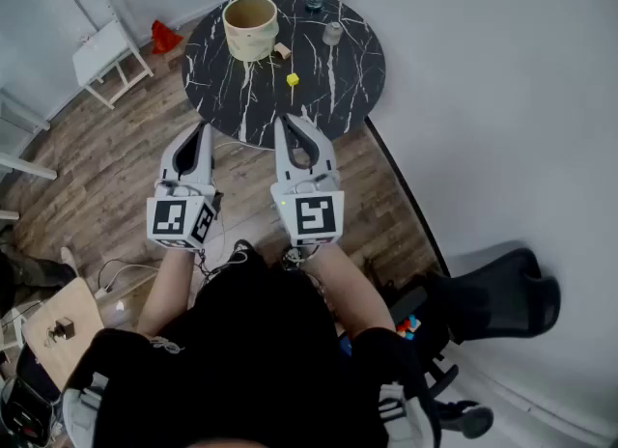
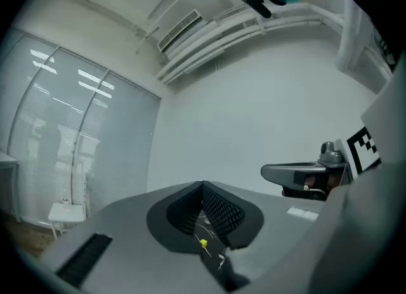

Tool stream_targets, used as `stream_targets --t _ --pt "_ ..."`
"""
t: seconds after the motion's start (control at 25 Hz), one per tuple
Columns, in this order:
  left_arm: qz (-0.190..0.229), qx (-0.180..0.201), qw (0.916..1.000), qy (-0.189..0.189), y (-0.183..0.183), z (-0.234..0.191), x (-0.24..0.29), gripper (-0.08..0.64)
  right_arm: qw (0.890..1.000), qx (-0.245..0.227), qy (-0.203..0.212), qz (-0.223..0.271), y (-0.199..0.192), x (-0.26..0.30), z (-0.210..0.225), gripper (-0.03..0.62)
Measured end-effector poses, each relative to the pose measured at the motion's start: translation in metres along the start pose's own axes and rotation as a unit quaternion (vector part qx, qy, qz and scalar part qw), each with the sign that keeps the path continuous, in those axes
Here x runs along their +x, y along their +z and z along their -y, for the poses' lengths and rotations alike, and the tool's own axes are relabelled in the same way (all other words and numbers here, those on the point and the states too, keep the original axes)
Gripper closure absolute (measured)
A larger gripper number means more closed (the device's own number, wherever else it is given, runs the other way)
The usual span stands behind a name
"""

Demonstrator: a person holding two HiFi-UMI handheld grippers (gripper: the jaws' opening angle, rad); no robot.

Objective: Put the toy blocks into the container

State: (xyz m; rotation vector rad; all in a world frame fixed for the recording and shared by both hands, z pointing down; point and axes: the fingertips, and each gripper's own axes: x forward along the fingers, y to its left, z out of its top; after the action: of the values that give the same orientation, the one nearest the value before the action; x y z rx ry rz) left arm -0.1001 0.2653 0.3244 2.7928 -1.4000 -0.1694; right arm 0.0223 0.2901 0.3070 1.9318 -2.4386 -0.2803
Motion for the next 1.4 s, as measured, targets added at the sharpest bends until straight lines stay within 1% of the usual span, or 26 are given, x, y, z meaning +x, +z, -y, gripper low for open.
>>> stream_targets --t 0.16,0.44,0.64,0.84,1.04,1.16,1.28,1.4 --pt "-0.01 -0.004 0.9999 -0.008 -0.009 -0.016 -0.003 0.561 1.0 0.003 0.003 0.013 -0.002 0.009 -0.015 0.595" --pt "-0.023 -0.005 0.9993 -0.029 -0.015 -0.047 -0.003 0.561 1.0 -0.013 -0.003 -0.012 -0.014 0.028 -0.028 0.595" --pt "-0.037 -0.015 0.9982 -0.044 -0.033 -0.058 0.017 0.561 0.999 -0.017 -0.01 -0.028 -0.032 0.042 -0.021 0.595" --pt "-0.05 -0.021 0.9969 -0.056 -0.055 -0.061 0.065 0.561 0.999 -0.005 -0.017 -0.043 -0.059 0.072 0.01 0.595" --pt "-0.066 -0.014 0.9951 -0.072 -0.07 -0.067 0.136 0.561 0.999 0.009 -0.017 -0.051 -0.084 0.127 0.056 0.595" --pt "-0.095 -0.009 0.993 -0.07 -0.09 -0.073 0.175 0.561 0.997 0.021 -0.009 -0.067 -0.105 0.157 0.08 0.595" --pt "-0.124 -0.017 0.99 -0.065 -0.112 -0.076 0.211 0.561 0.996 0.028 0.0 -0.081 -0.122 0.182 0.109 0.595" --pt "-0.157 -0.022 0.985 -0.069 -0.138 -0.076 0.238 0.561 0.994 0.045 0.006 -0.101 -0.144 0.199 0.133 0.595"
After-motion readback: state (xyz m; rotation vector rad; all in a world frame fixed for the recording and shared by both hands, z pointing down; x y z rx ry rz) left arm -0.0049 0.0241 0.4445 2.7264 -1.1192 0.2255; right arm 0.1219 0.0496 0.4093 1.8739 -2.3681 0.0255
